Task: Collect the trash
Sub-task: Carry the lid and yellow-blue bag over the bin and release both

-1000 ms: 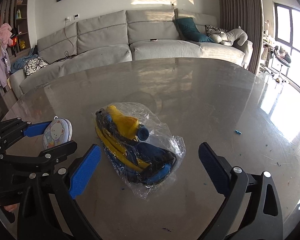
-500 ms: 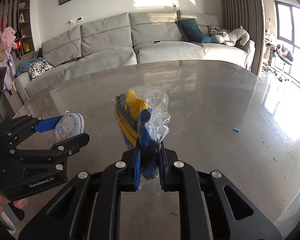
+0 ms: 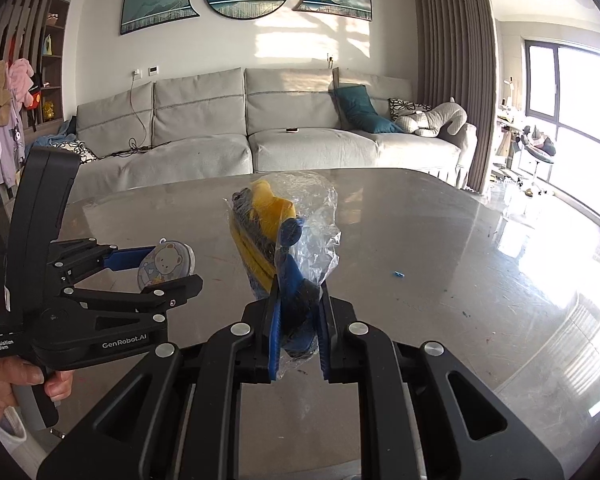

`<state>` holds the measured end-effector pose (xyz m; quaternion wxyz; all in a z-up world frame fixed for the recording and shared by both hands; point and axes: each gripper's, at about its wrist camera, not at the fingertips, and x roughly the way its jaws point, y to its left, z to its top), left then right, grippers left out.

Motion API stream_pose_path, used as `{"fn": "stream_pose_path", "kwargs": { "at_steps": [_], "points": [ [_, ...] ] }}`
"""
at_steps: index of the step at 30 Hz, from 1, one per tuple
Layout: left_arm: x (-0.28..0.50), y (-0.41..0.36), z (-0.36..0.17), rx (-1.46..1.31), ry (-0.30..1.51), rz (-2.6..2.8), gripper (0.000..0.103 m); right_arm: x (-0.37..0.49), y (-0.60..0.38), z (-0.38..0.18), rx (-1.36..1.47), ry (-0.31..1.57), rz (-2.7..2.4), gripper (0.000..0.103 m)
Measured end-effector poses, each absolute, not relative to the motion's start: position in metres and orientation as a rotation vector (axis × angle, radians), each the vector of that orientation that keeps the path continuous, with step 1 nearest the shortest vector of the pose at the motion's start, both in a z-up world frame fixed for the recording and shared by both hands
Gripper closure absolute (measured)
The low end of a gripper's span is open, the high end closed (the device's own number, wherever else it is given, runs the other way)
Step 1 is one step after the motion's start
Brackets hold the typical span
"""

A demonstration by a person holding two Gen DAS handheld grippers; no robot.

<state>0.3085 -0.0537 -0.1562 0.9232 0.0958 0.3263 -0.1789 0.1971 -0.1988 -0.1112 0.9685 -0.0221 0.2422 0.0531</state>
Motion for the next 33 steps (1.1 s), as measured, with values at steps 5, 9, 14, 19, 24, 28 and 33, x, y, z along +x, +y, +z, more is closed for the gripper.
{"fn": "stream_pose_path", "kwargs": {
  "at_steps": [5,9,14,19,24,28,33],
  "points": [
    [0.292,-0.068,-0.155,0.183,0.665,-0.440,0.044,0.163,-0.215,-0.113,-0.012,0.470,0.063,0.086],
    [0.278,-0.085,-0.159,0.204,0.660,-0.494,0.044,0.138,-0.227,-0.118,0.011,0.475,0.023,0.086],
    [0.260,-0.107,-0.164,0.201,0.682,-0.589,0.044,0.107,-0.240,-0.123,0.020,0.480,-0.036,0.086],
    [0.234,-0.132,-0.169,0.232,0.678,-0.696,0.044,0.077,-0.257,-0.135,0.034,0.502,-0.102,0.086],
    [0.209,-0.156,-0.179,0.256,0.696,-0.808,0.044,0.045,-0.278,-0.146,0.074,0.512,-0.174,0.086],
    [0.183,-0.175,-0.193,0.298,0.710,-0.876,0.044,0.024,-0.293,-0.159,0.096,0.542,-0.225,0.086],
    [0.157,-0.195,-0.206,0.338,0.723,-0.946,0.044,0.004,-0.307,-0.165,0.107,0.547,-0.265,0.086]
  ]
}}
